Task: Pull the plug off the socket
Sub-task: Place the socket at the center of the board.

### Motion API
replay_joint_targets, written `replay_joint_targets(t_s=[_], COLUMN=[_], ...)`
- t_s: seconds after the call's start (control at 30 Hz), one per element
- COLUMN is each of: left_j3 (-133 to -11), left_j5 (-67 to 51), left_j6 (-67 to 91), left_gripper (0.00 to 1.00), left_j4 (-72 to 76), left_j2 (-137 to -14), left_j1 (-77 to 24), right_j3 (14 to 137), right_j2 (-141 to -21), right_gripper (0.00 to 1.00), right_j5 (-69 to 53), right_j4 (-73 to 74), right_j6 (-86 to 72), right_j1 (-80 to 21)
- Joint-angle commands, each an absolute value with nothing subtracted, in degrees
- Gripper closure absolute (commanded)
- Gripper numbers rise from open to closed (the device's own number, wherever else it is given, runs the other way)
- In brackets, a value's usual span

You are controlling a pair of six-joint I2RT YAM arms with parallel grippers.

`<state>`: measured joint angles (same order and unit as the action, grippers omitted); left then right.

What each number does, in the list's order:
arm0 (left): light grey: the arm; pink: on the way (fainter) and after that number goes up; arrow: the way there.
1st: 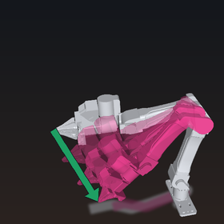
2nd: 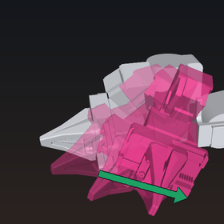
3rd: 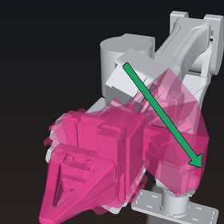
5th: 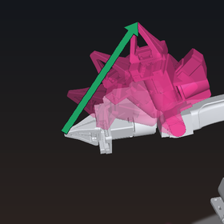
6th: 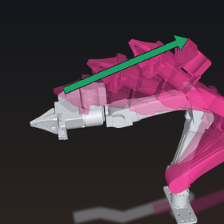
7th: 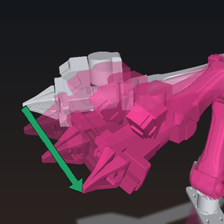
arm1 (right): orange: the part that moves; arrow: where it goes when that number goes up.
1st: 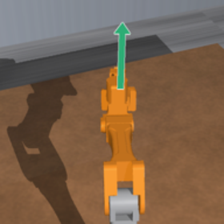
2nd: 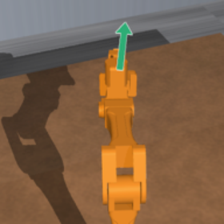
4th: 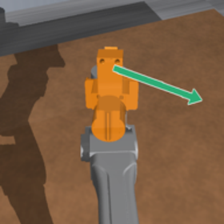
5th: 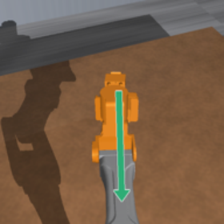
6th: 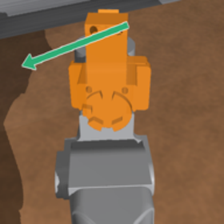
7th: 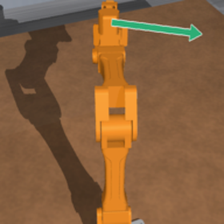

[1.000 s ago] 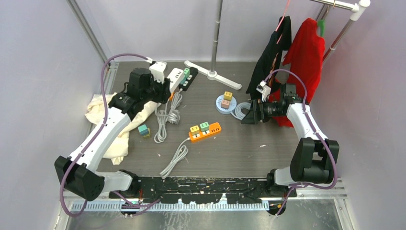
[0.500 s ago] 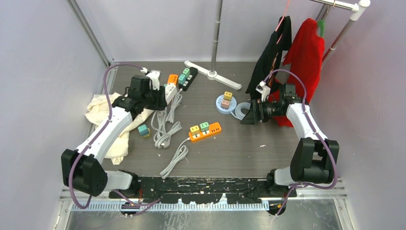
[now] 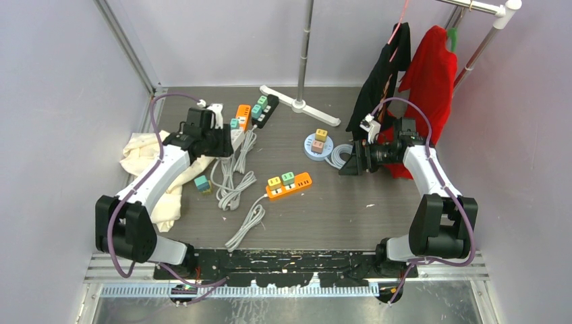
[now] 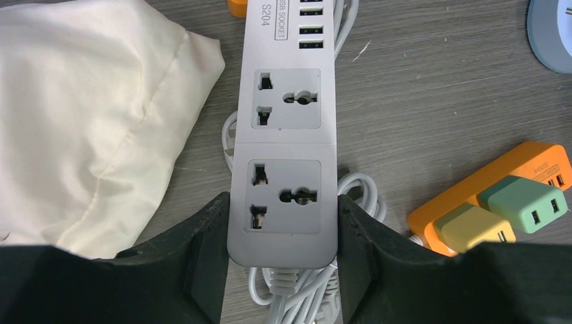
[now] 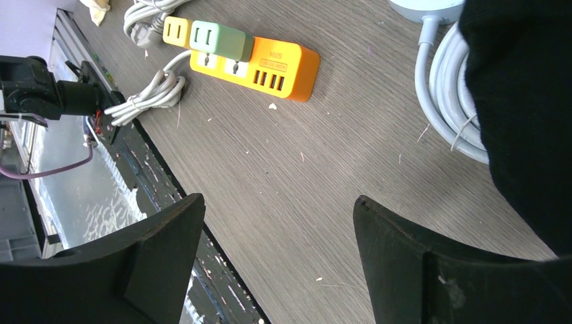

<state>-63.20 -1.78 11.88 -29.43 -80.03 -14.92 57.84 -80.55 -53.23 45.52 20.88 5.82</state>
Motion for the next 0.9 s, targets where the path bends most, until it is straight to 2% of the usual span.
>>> replay_joint_targets(t_s=[0.0, 0.4, 0.87], left_j3=[-64.5, -62.9, -61.1], left_j5=[-2.4, -1.3, 3.5], left_j6=[13.5, 15.7, 15.9], left_gripper=[1.0, 1.0, 0.95], left_j4=[-26.2, -26.7, -25.3], left_j2=[-80.9, -84.3, -87.5], left_j1=[-14.5, -13.6, -11.7], right_j3=[58.4, 58.8, 57.4], right_j2=[-80.0, -80.1, -77.2], right_gripper=[0.15, 0.14, 0.14], right_j5=[-54.3, -54.0, -53.1], right_j4=[45.3, 44.6, 43.1], right_j6=[22.0, 21.5, 21.0], right_j1=[5.5, 5.4, 4.5])
